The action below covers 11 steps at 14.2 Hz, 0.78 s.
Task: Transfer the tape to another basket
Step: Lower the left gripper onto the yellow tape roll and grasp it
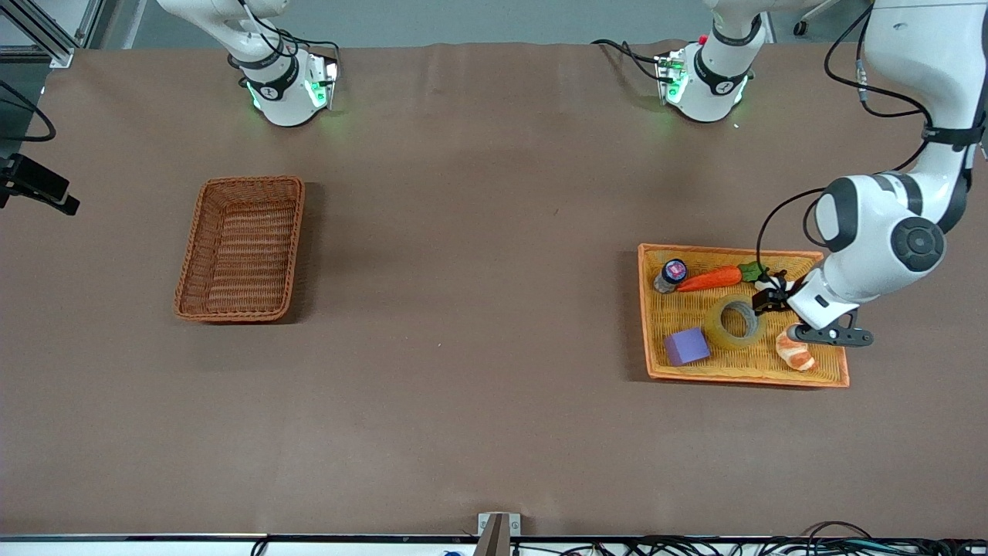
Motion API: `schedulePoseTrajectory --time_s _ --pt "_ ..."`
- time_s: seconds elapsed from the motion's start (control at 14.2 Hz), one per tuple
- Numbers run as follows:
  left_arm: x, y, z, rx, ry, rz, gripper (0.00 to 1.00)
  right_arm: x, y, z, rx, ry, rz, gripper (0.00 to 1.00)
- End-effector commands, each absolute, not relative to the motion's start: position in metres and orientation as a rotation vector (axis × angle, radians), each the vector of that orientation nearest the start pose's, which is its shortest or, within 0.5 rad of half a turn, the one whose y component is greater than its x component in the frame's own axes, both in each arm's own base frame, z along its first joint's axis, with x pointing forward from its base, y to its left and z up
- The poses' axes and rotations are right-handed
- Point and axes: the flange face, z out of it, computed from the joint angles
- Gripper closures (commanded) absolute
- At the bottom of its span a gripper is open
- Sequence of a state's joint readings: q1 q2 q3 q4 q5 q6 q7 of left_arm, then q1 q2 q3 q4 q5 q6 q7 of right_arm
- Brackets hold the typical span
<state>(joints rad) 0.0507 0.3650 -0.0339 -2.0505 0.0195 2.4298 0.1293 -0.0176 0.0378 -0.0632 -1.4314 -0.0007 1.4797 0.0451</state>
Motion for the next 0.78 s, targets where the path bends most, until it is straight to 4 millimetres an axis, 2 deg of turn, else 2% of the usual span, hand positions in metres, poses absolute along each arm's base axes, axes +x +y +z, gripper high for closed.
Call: schedulePoseTrajectory --time_s 0.0,0.14,0.28,0.42,0.49,0.56,0.71 --pt "0.591 0.008 0.238 -3.142 0.183 -0.047 0.28 0.548 -0.045 0.663 -3.116 0.184 -0.03 0.0" --pt "0.591 0.006 0.223 -3.144 0.187 -0.04 0.34 0.548 -0.045 0.663 -3.116 0.184 -0.03 0.0" --pt "0.591 0.006 0.217 -3.145 0.187 -0.035 0.48 0.548 -0.045 0.662 -3.116 0.181 -0.027 0.0" --pt "0.591 0.006 0.22 -3.144 0.19 -0.038 0.77 0.548 -0.046 0.662 -3.116 0.184 -0.025 0.0" --pt "0.594 0.003 0.227 -3.143 0.199 -0.052 0.91 0.548 -0.046 0.662 -3.116 0.184 -0.025 0.0" --pt "0.598 -0.002 0.245 -3.142 0.215 -0.067 0.99 0.548 -0.046 0.662 -3.116 0.184 -0.025 0.0" --pt "0.611 -0.011 0.29 -3.135 0.251 0.022 1.0 0.548 -0.046 0.662 -3.116 0.184 -0.027 0.0"
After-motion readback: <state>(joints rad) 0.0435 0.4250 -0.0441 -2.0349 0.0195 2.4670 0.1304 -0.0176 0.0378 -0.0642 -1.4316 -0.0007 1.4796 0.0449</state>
